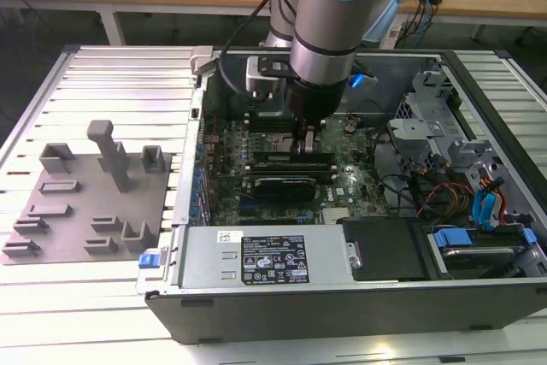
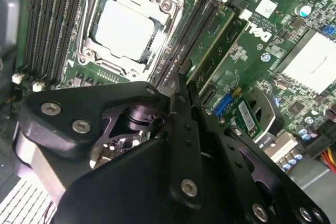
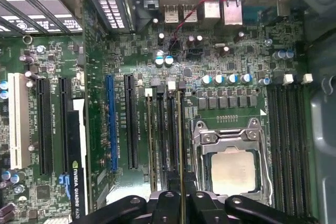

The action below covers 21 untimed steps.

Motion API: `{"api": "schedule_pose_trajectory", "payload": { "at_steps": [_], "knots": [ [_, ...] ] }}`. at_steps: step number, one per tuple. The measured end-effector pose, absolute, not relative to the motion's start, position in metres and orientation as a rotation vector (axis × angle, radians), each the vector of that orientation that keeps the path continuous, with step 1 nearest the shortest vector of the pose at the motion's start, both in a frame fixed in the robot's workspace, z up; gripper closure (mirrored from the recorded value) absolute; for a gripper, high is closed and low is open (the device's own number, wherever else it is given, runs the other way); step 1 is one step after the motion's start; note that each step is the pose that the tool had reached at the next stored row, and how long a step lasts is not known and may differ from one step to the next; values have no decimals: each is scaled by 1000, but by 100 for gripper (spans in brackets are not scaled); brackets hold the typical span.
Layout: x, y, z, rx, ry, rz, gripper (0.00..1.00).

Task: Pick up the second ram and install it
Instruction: 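Insert the second ram into the second slot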

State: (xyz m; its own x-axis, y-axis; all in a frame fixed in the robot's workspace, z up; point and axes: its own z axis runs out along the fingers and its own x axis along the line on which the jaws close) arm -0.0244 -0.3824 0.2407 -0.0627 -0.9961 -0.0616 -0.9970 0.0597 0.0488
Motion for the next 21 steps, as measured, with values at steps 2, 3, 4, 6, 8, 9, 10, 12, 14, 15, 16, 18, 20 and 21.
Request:
{"api": "schedule_pose_trajectory", "payload": {
  "at_steps": [2,3,4,6,8,9,10,12,14,15,16,18,20,21],
  "knots": [
    [-24,-382,236,-2143,2279,122,89],
    [-24,-382,234,-2143,2279,122,89],
    [-24,-382,234,-2143,2279,122,89],
    [-24,-382,232,-2143,2279,122,89],
    [-24,-382,231,-2143,2278,122,89],
    [-25,-382,230,-2143,2279,121,89],
    [-25,-382,230,-2143,2279,122,89],
    [-25,-383,230,-2143,2278,122,89],
    [-25,-383,228,-2143,2279,122,89],
    [-25,-383,228,-2143,2279,121,89],
    [-25,-383,228,-2143,2278,122,89],
    [-25,-383,228,-2142,2278,122,89],
    [-25,-383,228,-2143,2278,122,89],
    [-25,-383,228,-2144,2277,122,89]
  ]
}}
